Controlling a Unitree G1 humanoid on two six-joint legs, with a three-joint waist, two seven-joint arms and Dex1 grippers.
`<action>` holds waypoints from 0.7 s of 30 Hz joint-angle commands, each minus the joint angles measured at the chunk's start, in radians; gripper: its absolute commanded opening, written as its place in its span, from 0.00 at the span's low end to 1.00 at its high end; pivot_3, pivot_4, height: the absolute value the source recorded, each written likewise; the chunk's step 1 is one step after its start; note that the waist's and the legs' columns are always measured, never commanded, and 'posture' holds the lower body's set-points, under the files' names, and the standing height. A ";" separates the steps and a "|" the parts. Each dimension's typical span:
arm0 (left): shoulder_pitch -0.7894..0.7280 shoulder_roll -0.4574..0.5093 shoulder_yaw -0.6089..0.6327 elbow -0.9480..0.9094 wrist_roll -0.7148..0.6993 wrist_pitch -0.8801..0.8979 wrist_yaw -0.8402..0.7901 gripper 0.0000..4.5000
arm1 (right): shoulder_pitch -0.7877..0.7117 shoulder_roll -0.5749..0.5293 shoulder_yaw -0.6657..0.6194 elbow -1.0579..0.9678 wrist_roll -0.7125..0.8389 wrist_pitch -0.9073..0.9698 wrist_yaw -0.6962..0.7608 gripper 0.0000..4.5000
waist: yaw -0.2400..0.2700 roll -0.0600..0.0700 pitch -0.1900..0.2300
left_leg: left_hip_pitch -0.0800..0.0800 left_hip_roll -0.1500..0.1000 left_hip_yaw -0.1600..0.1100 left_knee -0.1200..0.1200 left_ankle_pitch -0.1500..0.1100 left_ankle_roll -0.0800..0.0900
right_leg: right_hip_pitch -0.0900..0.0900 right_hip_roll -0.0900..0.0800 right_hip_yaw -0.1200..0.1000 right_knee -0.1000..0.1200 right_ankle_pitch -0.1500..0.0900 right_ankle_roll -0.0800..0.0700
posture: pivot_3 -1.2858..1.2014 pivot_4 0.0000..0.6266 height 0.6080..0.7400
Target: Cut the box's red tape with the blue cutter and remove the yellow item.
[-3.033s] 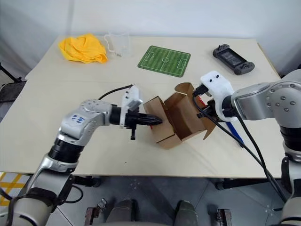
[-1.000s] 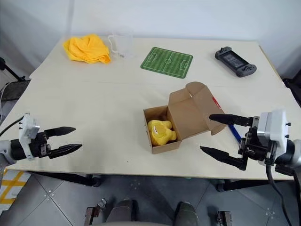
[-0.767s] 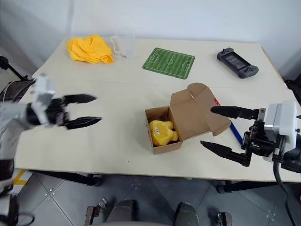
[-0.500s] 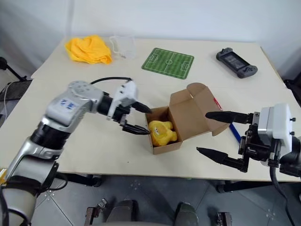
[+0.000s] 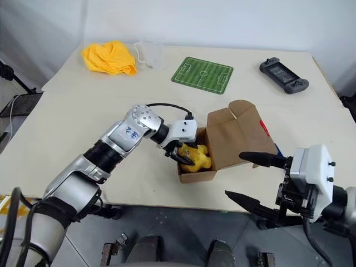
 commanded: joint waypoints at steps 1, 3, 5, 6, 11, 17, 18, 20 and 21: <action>-0.021 -0.023 0.031 0.033 0.021 -0.036 -0.001 0.40 | 0.028 0.026 -0.044 -0.037 -0.003 -0.022 -0.024 1.00 | 0.000 0.000 0.000 | 0.000 0.000 0.000 0.000 0.000 0.000 | 0.000 0.000 0.000 0.000 0.000 0.000 | 0.52 0.24 1.00; -0.027 -0.037 0.053 0.050 0.017 -0.059 -0.002 0.27 | 0.041 0.039 -0.045 -0.039 -0.017 -0.034 -0.031 1.00 | 0.000 0.000 0.000 | 0.000 0.000 0.000 0.000 0.000 0.000 | 0.000 0.000 0.000 0.000 0.000 0.000 | 0.52 0.24 1.00; -0.032 -0.051 0.085 0.061 -0.006 -0.071 -0.014 0.14 | 0.044 0.049 -0.038 -0.037 -0.031 -0.047 -0.040 1.00 | 0.000 0.000 0.000 | 0.000 0.000 0.000 0.000 0.000 0.000 | 0.000 0.000 0.000 0.000 0.000 0.000 | 0.52 0.24 1.00; -0.036 -0.066 0.121 0.067 -0.038 -0.064 -0.018 0.09 | 0.038 0.059 -0.031 -0.032 -0.038 -0.057 -0.047 1.00 | -0.001 0.000 0.000 | 0.000 0.000 0.000 0.000 0.000 0.000 | 0.000 0.000 0.000 0.000 0.000 0.000 | 0.52 0.24 1.00; -0.063 -0.107 0.317 0.094 -0.205 -0.017 -0.063 0.01 | 0.009 0.098 0.013 -0.011 -0.062 -0.102 -0.069 1.00 | -0.004 0.000 0.000 | 0.000 0.000 0.000 0.000 0.000 0.000 | 0.000 0.000 0.000 0.000 0.000 0.000 | 0.52 0.24 1.00; -0.032 -0.074 0.559 0.156 -0.359 -0.112 -0.068 0.01 | -0.067 0.145 0.100 0.012 -0.069 -0.149 -0.100 1.00 | -0.017 0.000 0.000 | 0.001 0.000 0.000 -0.002 0.000 0.000 | 0.000 0.000 0.000 0.000 0.000 0.000 | 0.52 0.24 1.00; -0.021 -0.061 0.609 0.165 -0.382 -0.119 -0.039 0.01 | -0.087 0.156 0.125 0.018 -0.077 -0.161 -0.105 1.00 | -0.017 0.000 0.000 | 0.001 0.000 0.000 -0.002 0.000 0.000 | 0.000 0.000 0.000 0.001 0.000 0.000 | 0.52 0.24 1.00; 0.040 0.002 0.707 0.168 -0.403 -0.160 0.021 0.01 | -0.149 0.186 0.205 0.033 -0.096 -0.186 -0.115 1.00 | -0.033 0.000 0.000 | 0.001 0.000 0.000 -0.001 0.000 0.000 | 0.000 0.000 0.000 0.000 0.000 0.001 | 0.52 0.24 1.00; 0.082 0.043 0.729 0.155 -0.397 -0.177 0.029 0.01 | -0.180 0.198 0.249 0.041 -0.112 -0.197 -0.112 1.00 | -0.040 0.000 0.000 | 0.002 0.000 0.000 -0.002 0.000 0.000 | 0.000 0.000 0.000 0.001 0.000 0.001 | 0.52 0.24 1.00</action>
